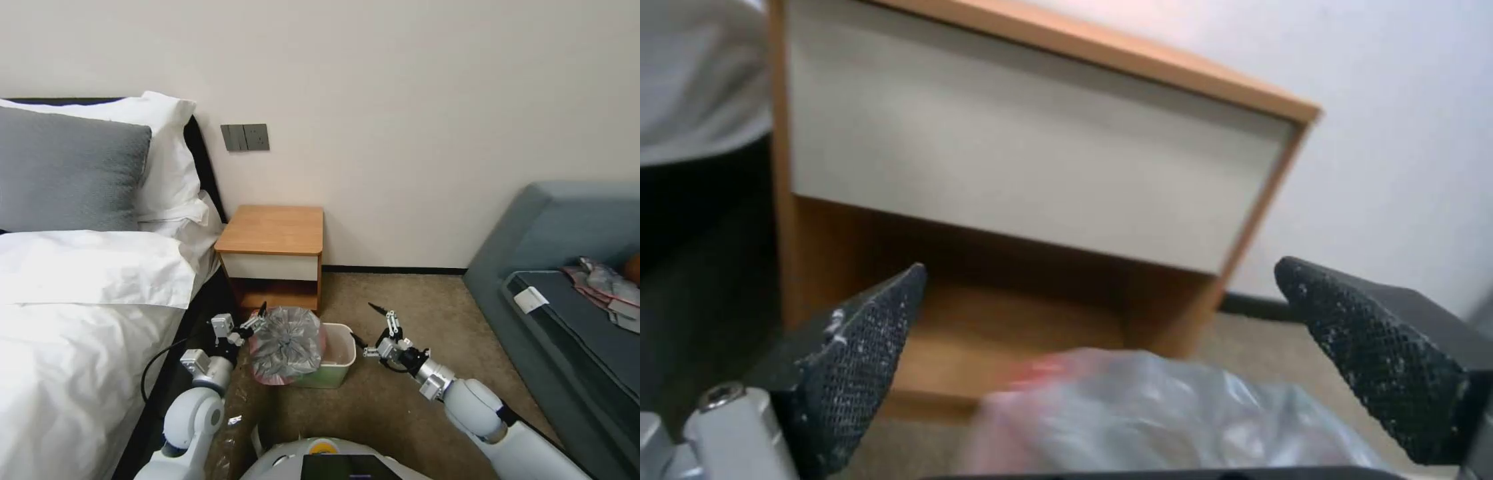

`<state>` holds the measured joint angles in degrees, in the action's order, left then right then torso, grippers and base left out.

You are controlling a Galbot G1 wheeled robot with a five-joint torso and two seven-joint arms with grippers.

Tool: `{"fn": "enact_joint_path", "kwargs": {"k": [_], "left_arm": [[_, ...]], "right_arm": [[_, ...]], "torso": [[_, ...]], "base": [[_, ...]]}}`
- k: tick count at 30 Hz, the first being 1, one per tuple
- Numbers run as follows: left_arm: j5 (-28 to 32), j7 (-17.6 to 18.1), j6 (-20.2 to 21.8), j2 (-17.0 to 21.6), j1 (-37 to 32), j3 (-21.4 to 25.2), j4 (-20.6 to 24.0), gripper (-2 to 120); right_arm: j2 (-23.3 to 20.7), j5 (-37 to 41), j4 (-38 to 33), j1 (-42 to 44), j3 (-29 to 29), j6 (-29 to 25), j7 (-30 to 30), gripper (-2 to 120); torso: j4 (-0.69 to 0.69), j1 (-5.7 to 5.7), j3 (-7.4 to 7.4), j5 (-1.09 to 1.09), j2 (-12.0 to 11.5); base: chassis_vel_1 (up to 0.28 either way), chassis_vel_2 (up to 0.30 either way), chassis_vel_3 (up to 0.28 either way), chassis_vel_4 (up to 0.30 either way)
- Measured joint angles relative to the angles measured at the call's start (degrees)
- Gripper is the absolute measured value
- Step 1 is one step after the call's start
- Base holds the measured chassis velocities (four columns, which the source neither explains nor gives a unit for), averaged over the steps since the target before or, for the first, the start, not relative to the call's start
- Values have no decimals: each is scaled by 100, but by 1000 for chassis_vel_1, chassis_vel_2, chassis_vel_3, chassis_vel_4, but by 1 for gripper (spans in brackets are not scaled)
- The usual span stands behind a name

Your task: Pick up the garbage bag from the table and place it over the trash can.

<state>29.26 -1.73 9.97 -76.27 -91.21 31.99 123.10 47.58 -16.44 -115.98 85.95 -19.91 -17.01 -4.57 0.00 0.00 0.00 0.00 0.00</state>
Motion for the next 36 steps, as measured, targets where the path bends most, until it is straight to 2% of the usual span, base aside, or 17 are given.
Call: {"fn": "enact_joint_path", "kwargs": {"k": [2,4,5,6,7,8,10,14,18,21,28,32,36], "left_arm": [[13,-91,7,35,-54,-19,21,99],[176,-459,-8,53,-125,-45,109,99],[176,-459,-8,53,-125,-45,109,99],[273,-721,-25,52,-161,-49,165,99],[273,-721,-25,52,-161,-49,165,99],[390,-1044,38,58,-230,-67,273,99],[460,-1099,155,84,-286,-100,322,99],[493,-903,374,130,-404,-176,331,99],[297,-308,615,72,-442,-354,215,97],[179,-107,716,12,-407,-433,101,96],[121,98,836,-66,-358,-539,-149,96],[585,221,1032,-131,-330,-588,-106,95],[1458,450,1227,-197,-226,-547,-12,94]], "right_arm": [[71,7,-6,6,-21,-5,2,100],[237,3,17,5,-34,-34,3,100],[237,3,17,5,-34,-34,3,100],[309,-3,41,3,-33,-48,4,100],[309,-3,41,3,-33,-48,4,100],[417,-22,69,-1,-13,-70,5,100],[470,-29,77,-3,2,-80,5,100],[531,-35,80,-7,13,-87,7,100],[571,-37,91,10,28,-102,7,100],[599,-45,90,18,39,-105,1,100],[624,-96,76,91,31,-134,-16,100],[626,-125,89,117,26,-156,-22,100],[621,-134,93,118,29,-159,-41,100]], "torso": [[0,0,0,0,0],[1,0,0,1,0],[1,0,0,1,0],[0,0,0,0,0],[0,0,0,0,0],[0,0,0,1,0],[0,0,0,0,0],[0,0,0,0,0],[0,0,0,0,0],[0,0,0,0,0],[0,0,0,0,0],[0,0,0,0,-1],[0,0,0,0,0]], "base": [[0,0,0,0],[0,0,0,0],[0,0,0,0],[0,0,0,0],[0,0,0,0],[0,0,0,0],[0,0,0,0],[0,0,0,0],[0,0,0,0],[0,0,0,0],[0,0,0,0],[0,0,0,0],[0,0,0,0]]}}
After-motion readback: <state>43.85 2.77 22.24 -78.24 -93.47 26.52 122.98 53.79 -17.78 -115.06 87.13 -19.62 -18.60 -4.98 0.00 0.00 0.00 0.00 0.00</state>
